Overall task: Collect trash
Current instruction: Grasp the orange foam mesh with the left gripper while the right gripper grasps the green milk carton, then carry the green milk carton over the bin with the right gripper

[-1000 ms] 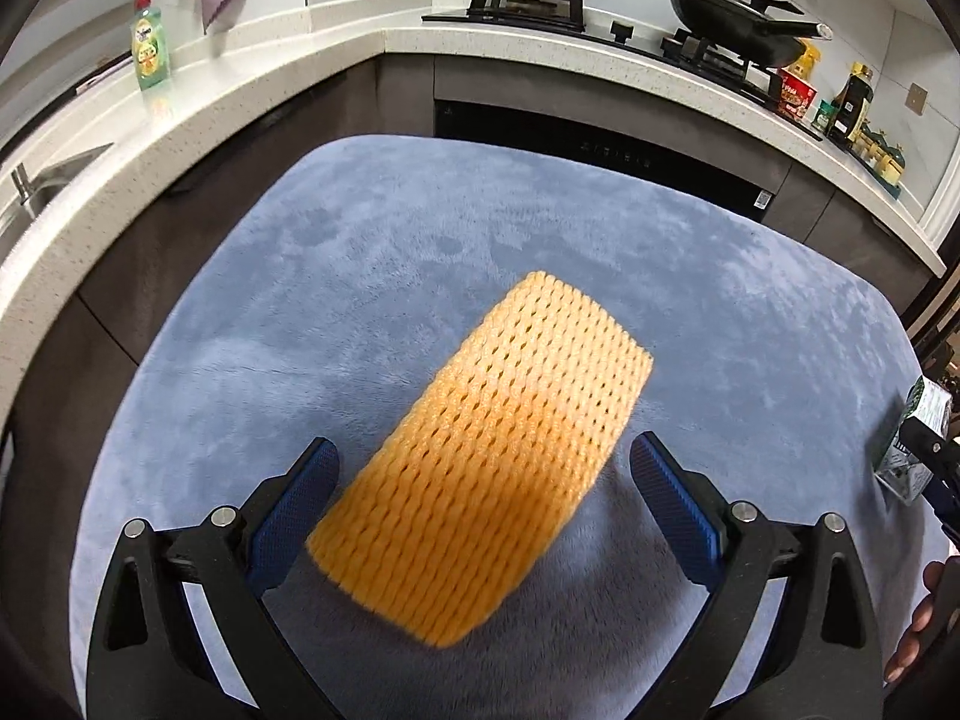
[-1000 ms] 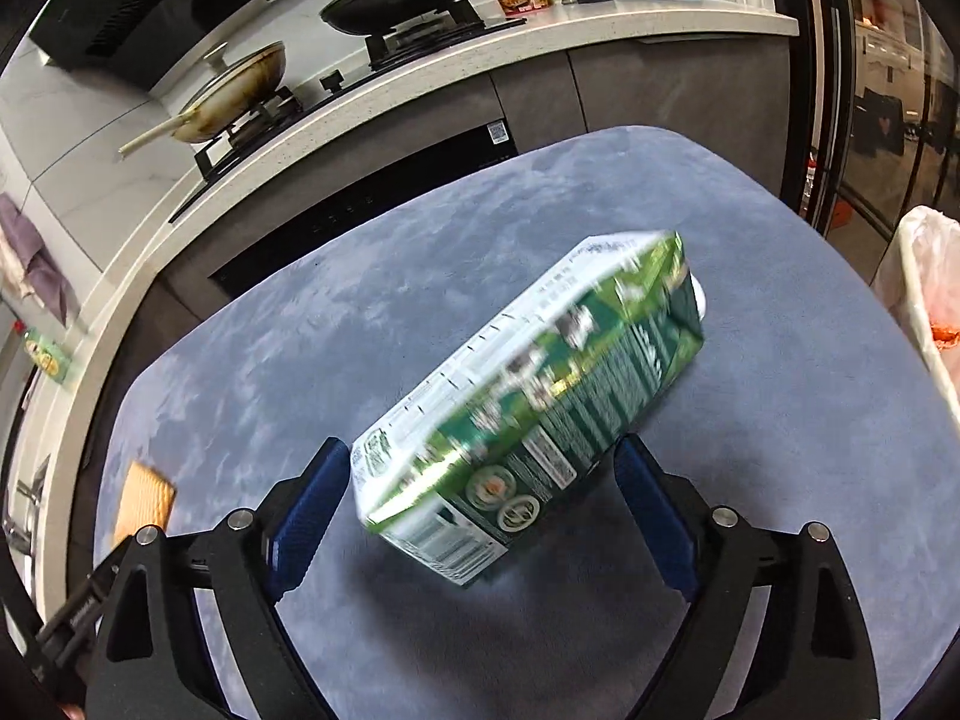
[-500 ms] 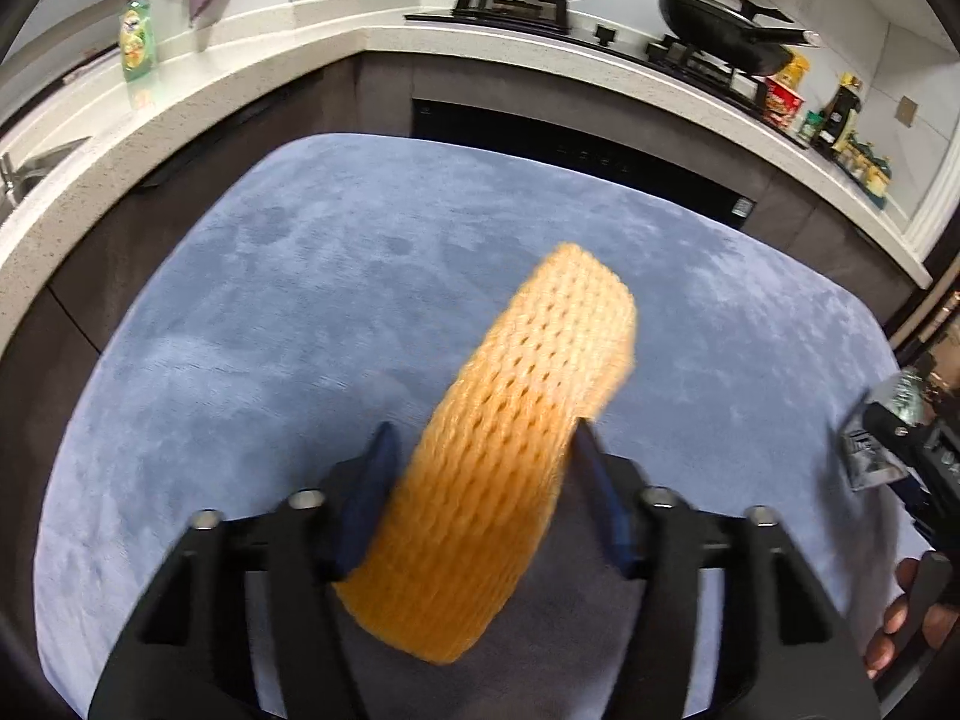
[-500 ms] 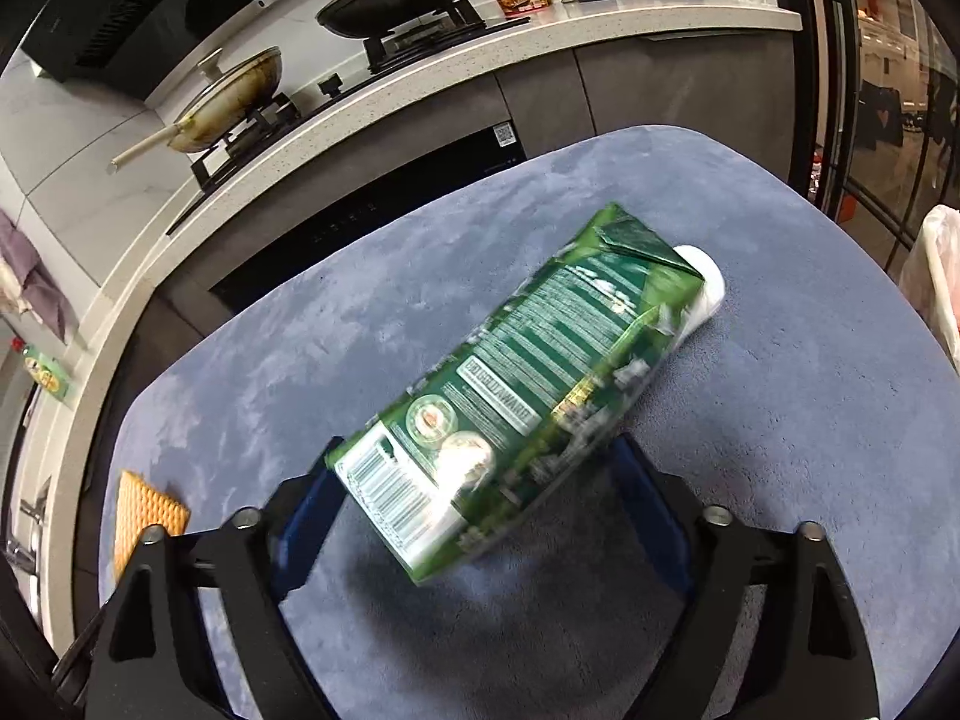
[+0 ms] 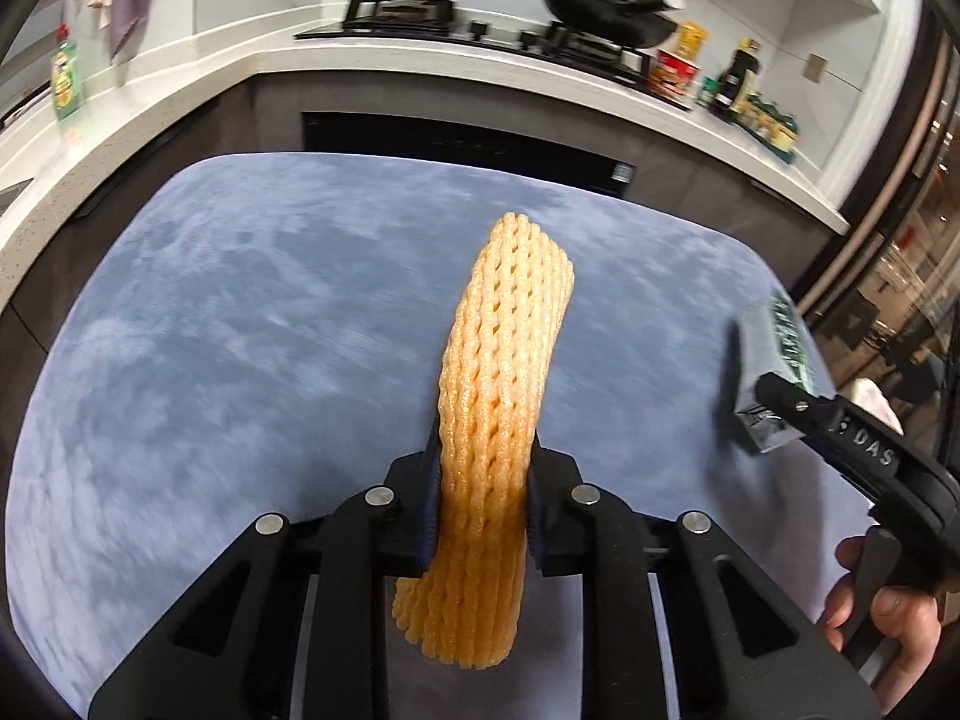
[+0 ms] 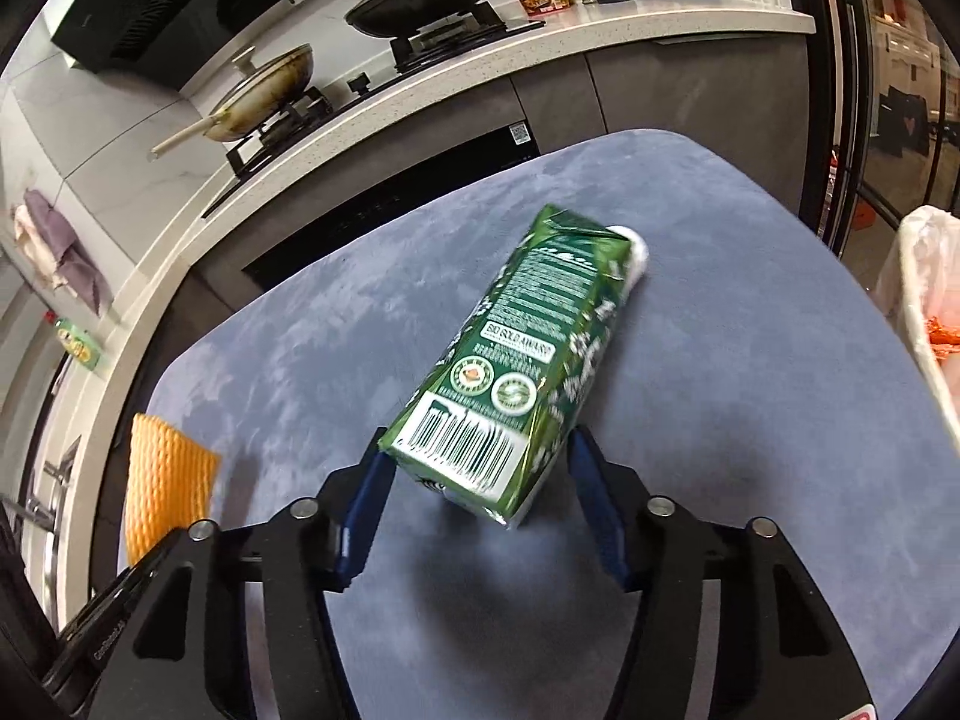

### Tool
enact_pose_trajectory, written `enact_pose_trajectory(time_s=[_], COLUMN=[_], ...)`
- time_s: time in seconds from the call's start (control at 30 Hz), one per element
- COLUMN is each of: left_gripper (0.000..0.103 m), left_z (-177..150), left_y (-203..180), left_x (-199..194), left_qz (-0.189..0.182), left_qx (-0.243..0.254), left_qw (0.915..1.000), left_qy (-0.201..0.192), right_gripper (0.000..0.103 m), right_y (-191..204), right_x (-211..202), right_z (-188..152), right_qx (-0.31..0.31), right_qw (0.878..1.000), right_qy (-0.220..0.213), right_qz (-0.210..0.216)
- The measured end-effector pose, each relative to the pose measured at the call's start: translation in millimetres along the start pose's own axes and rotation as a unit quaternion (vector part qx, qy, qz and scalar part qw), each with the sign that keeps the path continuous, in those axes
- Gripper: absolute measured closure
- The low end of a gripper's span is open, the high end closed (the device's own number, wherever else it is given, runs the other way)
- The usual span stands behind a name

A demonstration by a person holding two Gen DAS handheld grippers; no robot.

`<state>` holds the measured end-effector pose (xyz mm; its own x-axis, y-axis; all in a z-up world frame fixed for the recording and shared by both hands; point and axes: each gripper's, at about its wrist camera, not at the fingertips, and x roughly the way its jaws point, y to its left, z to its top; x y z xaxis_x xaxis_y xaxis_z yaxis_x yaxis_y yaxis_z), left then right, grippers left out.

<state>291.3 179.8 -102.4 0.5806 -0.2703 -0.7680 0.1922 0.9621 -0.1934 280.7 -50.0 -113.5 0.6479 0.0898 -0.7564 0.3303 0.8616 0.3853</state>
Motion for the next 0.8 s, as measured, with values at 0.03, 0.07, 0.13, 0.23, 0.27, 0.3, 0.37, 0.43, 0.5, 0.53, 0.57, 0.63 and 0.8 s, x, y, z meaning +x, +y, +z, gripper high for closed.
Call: enact_pose_trajectory(time_s=[0.03, 0.07, 0.13, 0.23, 0.27, 0.3, 0.37, 0.43, 0.5, 0.53, 0.57, 0.63, 0.8], left_gripper=[0.082, 0.082, 0.082, 0.082, 0.082, 0.082, 0.082, 0.082, 0.082, 0.082, 0.082, 0.082, 0.082], left_z=[-2.9, -6.9, -13.9, -27.6, -33.9, -38.6, -48.7, -59.4, -71.3, -77.9, -82.4, -93.7, -121.0], left_y=[-7.1, -16.1, -29.2, -49.6, -58.3, -64.3, -75.8, -87.6, -99.5, -105.2, -109.3, -118.9, -138.9], left_x=[-3.1, -6.9, -12.7, -21.7, -25.1, -26.7, -29.5, -32.0, -34.4, -35.8, -37.6, -41.7, -54.6], left_qz=[-0.004, -0.009, -0.015, -0.023, -0.028, -0.031, -0.035, -0.039, -0.04, -0.042, -0.043, -0.045, -0.049], left_qx=[0.003, 0.009, 0.016, 0.022, 0.024, 0.025, 0.027, 0.03, 0.035, 0.037, 0.038, 0.042, 0.054], left_qw=[1.0, 0.9999, 0.9998, 0.9994, 0.9992, 0.999, 0.9986, 0.9981, 0.9976, 0.9972, 0.997, 0.9965, 0.995], left_qy=[0.001, 0.003, 0.006, 0.013, 0.017, 0.02, 0.028, 0.036, 0.044, 0.049, 0.051, 0.057, 0.068], right_gripper=[0.05, 0.052, 0.053, 0.054, 0.054, 0.054, 0.054, 0.054, 0.054, 0.054, 0.054, 0.054, 0.054], right_y=[-1.7, -5.3, -13.6, -25.0, -28.6, -32.8, -40.7, -48.5, -57.6, -61.7, -65.9, -74.2, -101.0], right_x=[-4.8, -10.8, -24.5, -45.4, -53.0, -61.2, -75.2, -88.3, -101.5, -106.3, -112.2, -122.8, -148.9], right_z=[-1.8, -3.7, -8.6, -15.6, -18.3, -21.3, -26.9, -33.6, -41.9, -45.0, -49.4, -58.3, -87.1], right_qx=[-0.002, -0.005, -0.008, -0.019, -0.024, -0.028, -0.034, -0.042, -0.045, -0.048, -0.052, -0.058, -0.063], right_qw=[1.0, 1.0, 1.0, 1.0, 1.0, 1.0, 0.999, 0.999, 0.999, 0.999, 0.999, 0.998, 0.998], right_qy=[0.0, 0.001, 0.0, -0.002, -0.004, -0.006, -0.007, -0.009, -0.007, -0.007, -0.007, -0.006, 0.005], right_qz=[0.001, 0.001, 0.004, 0.003, 0.001, -0.001, -0.002, -0.004, -0.002, -0.002, -0.004, -0.006, -0.002])
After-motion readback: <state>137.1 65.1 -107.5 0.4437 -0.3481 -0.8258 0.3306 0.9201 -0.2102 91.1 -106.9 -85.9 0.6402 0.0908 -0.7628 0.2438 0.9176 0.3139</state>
